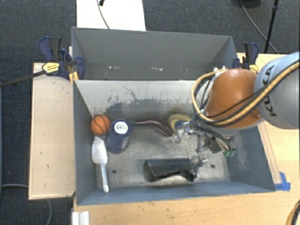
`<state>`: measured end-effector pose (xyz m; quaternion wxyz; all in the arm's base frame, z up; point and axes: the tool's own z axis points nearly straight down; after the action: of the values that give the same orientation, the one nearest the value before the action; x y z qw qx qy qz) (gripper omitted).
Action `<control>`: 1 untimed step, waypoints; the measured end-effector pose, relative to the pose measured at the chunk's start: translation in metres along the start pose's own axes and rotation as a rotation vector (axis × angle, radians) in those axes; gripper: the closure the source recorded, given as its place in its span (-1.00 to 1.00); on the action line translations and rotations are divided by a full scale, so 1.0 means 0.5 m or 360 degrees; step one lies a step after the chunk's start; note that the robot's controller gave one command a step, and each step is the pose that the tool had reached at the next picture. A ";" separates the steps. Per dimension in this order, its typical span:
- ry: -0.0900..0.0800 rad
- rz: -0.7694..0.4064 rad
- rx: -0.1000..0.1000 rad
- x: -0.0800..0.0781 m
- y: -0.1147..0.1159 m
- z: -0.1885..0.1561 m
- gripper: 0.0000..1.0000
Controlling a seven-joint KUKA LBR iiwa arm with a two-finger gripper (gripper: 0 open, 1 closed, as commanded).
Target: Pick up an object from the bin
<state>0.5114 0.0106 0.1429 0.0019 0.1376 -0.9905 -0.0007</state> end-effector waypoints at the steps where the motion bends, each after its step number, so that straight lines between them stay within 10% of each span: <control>1: -0.0009 -0.0019 0.0002 0.011 0.137 0.024 -1.00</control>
Offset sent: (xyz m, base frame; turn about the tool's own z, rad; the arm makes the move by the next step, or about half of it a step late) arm -0.0343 0.0382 -0.0729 0.0216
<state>0.4874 0.0748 0.1313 -0.0009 0.1436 -0.9896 -0.0005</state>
